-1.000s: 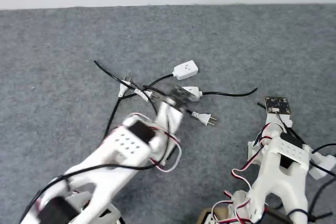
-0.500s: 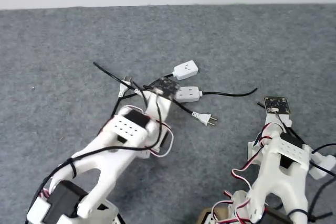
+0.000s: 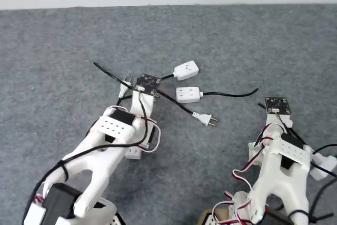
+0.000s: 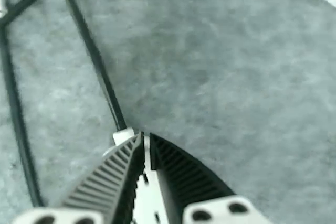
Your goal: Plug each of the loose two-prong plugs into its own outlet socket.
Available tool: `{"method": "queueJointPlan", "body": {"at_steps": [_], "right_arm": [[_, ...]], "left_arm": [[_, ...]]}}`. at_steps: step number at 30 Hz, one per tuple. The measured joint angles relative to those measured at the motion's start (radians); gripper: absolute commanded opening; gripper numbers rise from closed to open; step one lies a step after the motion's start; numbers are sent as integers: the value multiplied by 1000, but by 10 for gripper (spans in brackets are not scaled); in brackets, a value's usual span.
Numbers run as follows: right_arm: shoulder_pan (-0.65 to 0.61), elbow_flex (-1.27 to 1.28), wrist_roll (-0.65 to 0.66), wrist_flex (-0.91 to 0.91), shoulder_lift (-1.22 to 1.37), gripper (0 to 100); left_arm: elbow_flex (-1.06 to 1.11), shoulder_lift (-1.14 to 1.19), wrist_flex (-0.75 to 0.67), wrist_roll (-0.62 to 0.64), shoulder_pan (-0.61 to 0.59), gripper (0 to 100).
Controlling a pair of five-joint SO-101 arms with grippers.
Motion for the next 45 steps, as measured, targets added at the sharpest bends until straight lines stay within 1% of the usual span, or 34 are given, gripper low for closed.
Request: {"method": "queueJointPlan", "body": {"at_steps": [3,13,17,20,22,24,26,29,32,37,42,45], "right_arm": [[0,0,0,0,0,12],[0,0,0,0,0,12],[0,0,0,0,0,12],[0,0,0,0,0,12],[0,0,0,0,0,12],[0,0,0,0,0,12],[0,0,0,0,0,12],[0,0,0,0,0,12],[0,0,0,0,0,12],[0,0,0,0,0,12],[0,0,0,0,0,12],[0,0,0,0,0,12]], "left_arm": [[29,15,2,2,-35,12],[32,15,2,-2,-37,13],[32,8,2,-57,-37,19],[32,-61,2,-109,-37,61],[32,-137,2,-138,-37,119],[32,-227,23,-141,-38,183],[32,-318,64,-143,-46,224],[37,-440,124,-107,-52,212],[107,-528,164,-61,-87,190],[250,-566,169,-54,-178,191],[327,-566,181,-48,-203,280],[336,-569,209,-44,-210,291]]}}
